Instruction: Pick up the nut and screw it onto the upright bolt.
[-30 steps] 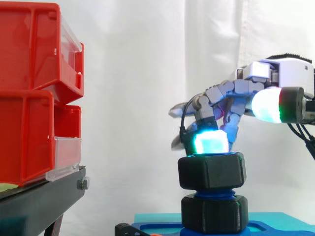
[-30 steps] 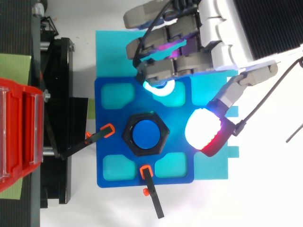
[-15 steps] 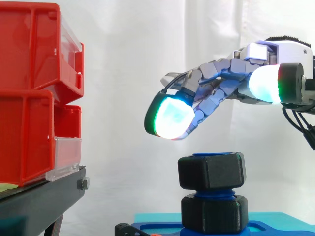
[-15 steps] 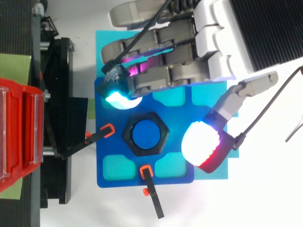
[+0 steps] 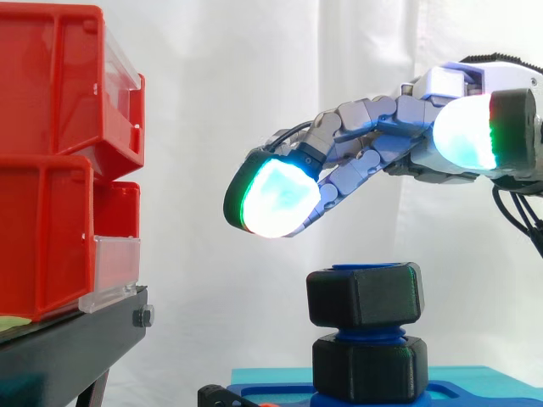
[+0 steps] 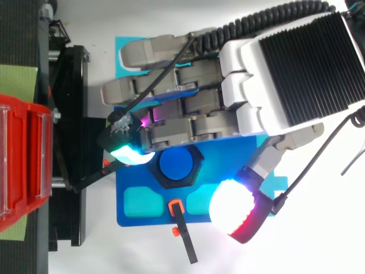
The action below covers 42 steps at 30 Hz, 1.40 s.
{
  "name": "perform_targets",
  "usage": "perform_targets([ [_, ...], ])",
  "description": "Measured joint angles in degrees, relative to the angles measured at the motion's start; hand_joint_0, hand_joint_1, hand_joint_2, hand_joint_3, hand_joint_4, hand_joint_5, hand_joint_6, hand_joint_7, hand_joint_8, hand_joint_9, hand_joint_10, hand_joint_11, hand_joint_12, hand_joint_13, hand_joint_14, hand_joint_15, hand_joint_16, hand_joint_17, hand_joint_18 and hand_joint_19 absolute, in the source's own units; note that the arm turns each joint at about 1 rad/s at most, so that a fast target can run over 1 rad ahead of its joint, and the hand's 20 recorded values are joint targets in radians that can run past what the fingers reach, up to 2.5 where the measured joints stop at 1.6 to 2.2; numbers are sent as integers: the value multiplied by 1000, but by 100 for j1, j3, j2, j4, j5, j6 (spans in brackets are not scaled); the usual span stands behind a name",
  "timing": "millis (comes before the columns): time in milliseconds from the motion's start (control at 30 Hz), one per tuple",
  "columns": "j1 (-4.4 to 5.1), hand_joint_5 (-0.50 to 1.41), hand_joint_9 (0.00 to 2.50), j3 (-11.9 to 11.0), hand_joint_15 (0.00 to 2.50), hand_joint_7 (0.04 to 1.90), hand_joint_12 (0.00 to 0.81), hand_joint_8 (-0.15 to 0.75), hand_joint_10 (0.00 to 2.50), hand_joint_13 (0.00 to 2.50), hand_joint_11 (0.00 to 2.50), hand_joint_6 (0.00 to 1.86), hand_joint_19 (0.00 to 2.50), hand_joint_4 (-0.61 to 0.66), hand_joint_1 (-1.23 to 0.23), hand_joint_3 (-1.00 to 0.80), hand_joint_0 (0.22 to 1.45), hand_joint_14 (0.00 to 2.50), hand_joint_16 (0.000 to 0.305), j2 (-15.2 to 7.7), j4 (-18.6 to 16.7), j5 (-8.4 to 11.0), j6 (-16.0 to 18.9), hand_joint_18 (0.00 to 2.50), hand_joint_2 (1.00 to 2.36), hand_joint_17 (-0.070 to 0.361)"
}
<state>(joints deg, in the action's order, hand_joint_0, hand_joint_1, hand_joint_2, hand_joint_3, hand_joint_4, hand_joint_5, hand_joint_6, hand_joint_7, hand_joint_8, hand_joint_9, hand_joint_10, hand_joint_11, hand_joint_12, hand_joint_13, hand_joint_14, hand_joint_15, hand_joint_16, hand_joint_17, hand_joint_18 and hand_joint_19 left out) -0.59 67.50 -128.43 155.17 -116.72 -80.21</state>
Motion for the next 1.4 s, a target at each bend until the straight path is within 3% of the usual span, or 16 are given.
perform_targets([
  [400,2,-97,439,-4,0,842,324,212,0,126,0,503,0,198,-59,-500,488,0,37,-220,-144,4,225,0,1000,83],
  [800,-28,-40,519,-4,0,1233,305,232,0,219,0,504,0,219,-88,-500,505,0,32,-232,-120,-17,234,0,1000,73],
  [1233,-101,45,898,-1,0,1530,244,247,0,532,0,500,0,155,-235,-500,527,0,19,-235,-119,-27,165,107,1000,44],
  [1400,-157,69,1141,0,0,1400,184,233,0,744,0,569,0,93,-244,-500,533,0,12,-235,-118,-57,122,349,1000,27],
])
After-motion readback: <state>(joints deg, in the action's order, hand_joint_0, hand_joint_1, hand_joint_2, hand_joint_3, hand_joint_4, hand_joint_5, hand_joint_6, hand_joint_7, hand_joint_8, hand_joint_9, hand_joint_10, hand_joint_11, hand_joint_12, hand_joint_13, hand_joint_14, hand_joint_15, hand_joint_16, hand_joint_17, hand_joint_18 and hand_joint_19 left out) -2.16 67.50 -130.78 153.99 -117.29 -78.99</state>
